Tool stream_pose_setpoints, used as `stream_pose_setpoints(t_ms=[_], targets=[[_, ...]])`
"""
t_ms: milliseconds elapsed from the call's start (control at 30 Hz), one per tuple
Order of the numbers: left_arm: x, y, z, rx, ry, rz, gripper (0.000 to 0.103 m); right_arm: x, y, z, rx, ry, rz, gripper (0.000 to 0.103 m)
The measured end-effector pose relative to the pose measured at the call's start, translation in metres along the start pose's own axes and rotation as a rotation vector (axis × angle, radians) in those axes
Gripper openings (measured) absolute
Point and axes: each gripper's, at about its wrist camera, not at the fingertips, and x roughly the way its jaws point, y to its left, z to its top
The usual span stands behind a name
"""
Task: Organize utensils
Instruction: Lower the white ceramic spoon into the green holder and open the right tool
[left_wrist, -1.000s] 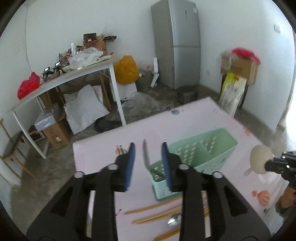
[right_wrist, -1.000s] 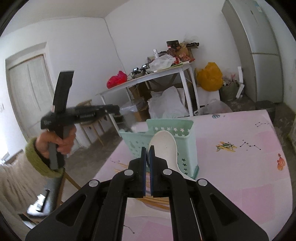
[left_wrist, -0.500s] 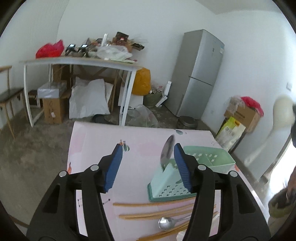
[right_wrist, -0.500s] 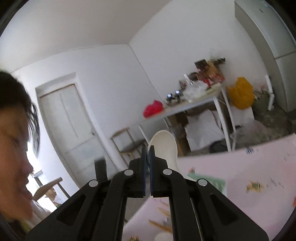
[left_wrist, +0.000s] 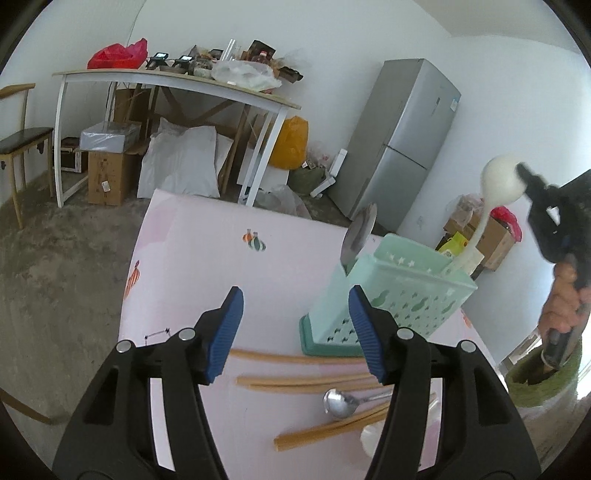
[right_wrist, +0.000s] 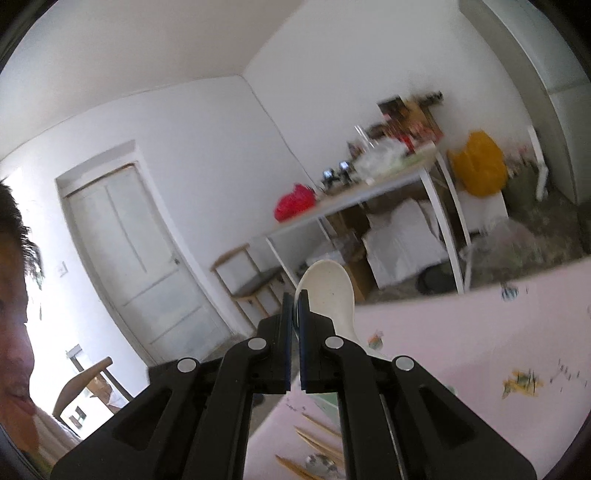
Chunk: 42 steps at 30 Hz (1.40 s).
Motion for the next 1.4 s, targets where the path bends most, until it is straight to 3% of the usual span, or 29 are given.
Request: stream_pose_setpoints(t_ms=[333,467,533,767,1100,1233,1400], targets=[[-0.002,-0.003,-0.014,0.025,0.013,0.006,0.061,0.018,-0.047,-0.044,0.112,0.112,-0.115,0.004],[-0.006,-0.003,-0.017,0.021,0.017,0.006,0.062,0.013,-0.051,-0.051,0.115,0.114,-0.179,0.007],[-0.008,-0.003,-0.019,0.019,0.017,0.009,0.063,0.010,-0.047,-0.051,0.090,0.106,-0.222,0.008],[-0.018,-0.003,-0.024,0.013,0.019,0.014,0.064,-0.003,-0.033,-0.049,0.014,0.069,-0.328,0.028],[-0.042,-0.014,-0.040,0.040,0.023,0.028,0.065,-0.035,0.009,-0.054,-0.079,0.024,-0.391,0.033],[-0.050,-0.021,-0.051,0.058,0.051,0.034,0.066,-0.041,0.031,-0.073,-0.134,0.061,-0.411,0.044],[-0.054,-0.033,-0.074,0.075,0.111,0.037,0.067,-0.038,0.051,-0.117,-0.175,0.198,-0.444,0.054]])
